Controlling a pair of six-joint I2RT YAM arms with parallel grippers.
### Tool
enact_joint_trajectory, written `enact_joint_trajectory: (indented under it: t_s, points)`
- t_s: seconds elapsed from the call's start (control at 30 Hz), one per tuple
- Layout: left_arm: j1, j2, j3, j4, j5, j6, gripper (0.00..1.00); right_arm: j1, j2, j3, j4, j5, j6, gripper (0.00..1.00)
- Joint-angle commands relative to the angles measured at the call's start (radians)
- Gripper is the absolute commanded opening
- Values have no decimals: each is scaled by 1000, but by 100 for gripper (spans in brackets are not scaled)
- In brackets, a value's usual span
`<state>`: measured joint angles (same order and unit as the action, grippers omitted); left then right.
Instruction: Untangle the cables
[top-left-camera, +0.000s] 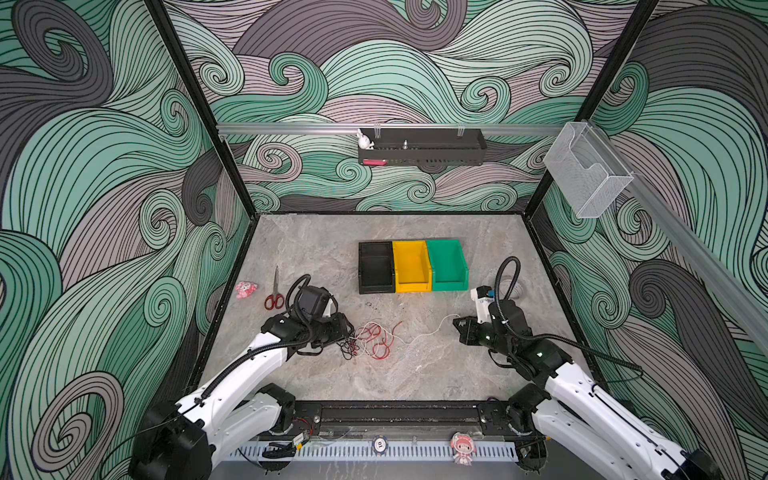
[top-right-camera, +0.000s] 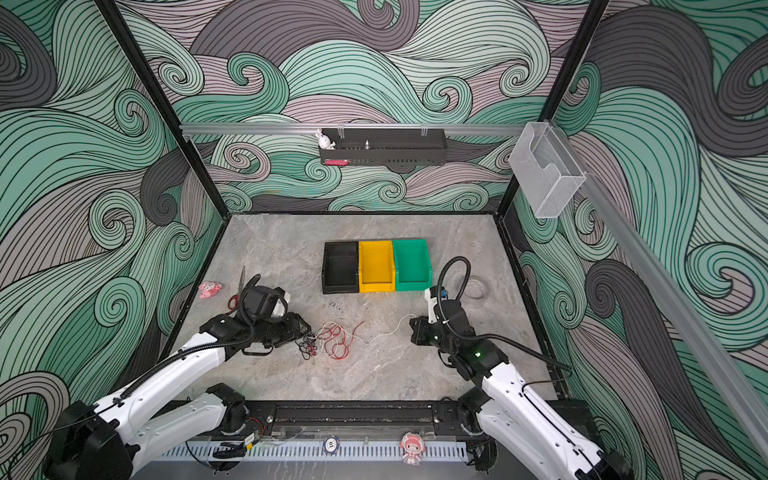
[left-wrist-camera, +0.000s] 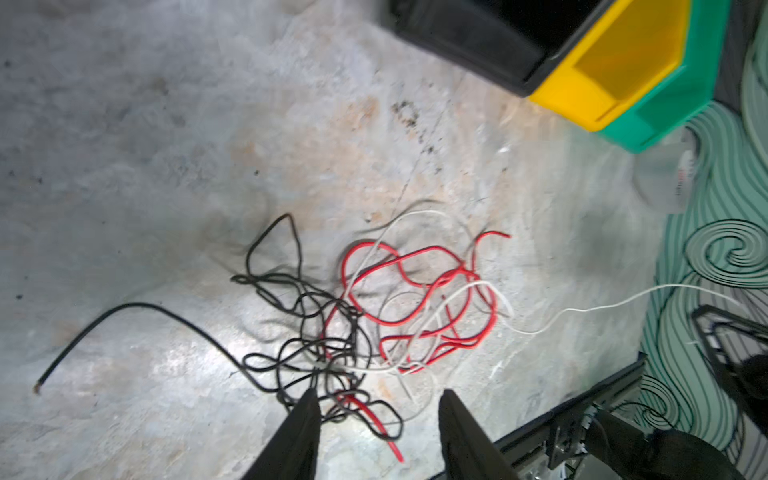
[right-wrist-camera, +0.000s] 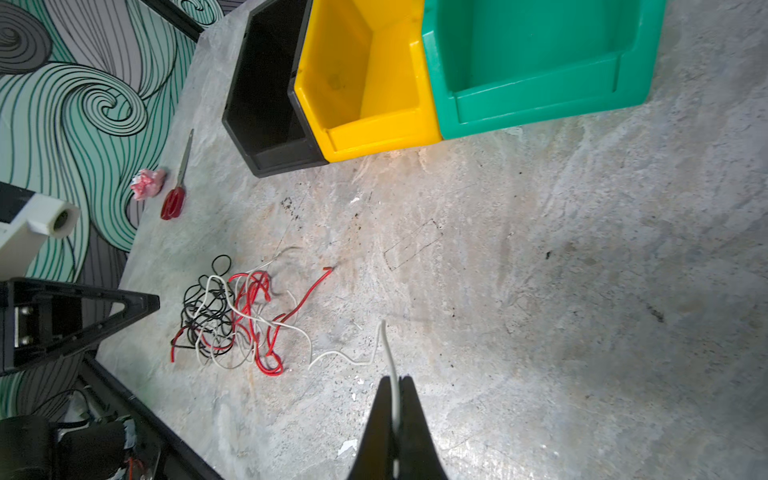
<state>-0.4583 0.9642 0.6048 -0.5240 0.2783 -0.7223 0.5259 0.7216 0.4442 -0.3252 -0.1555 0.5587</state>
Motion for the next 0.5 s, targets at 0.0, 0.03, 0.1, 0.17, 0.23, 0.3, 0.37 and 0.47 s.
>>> enact_joint_trajectory:
  t_s: [0.0, 0.03, 0.1, 0.17, 0.23, 0.3, 0.37, 0.47]
  points:
    - [9, -28, 45, 2, 39, 60, 50, -4, -12, 40, 39, -78, 16, 0]
    - [8, -27, 49, 7, 38, 62, 50, -5, -13, 45, 43, -86, 20, 0]
    - [4, -14, 49, 40, 66, 78, 51, -4, -14, 56, 49, -103, 24, 0]
    - [-10, 12, 52, 63, 93, 96, 51, -4, -16, 72, 51, -122, 28, 0]
    - [-36, 44, 56, 83, 93, 116, 51, -4, -22, 87, 53, -142, 35, 0]
    - [-67, 82, 63, 99, 70, 138, 50, -5, -34, 100, 57, -156, 44, 0]
    - [-94, 123, 75, 107, 49, 163, 50, -4, -47, 113, 56, -163, 50, 0]
    - [-112, 182, 93, 106, 38, 204, 49, -4, -63, 140, 43, -167, 48, 0]
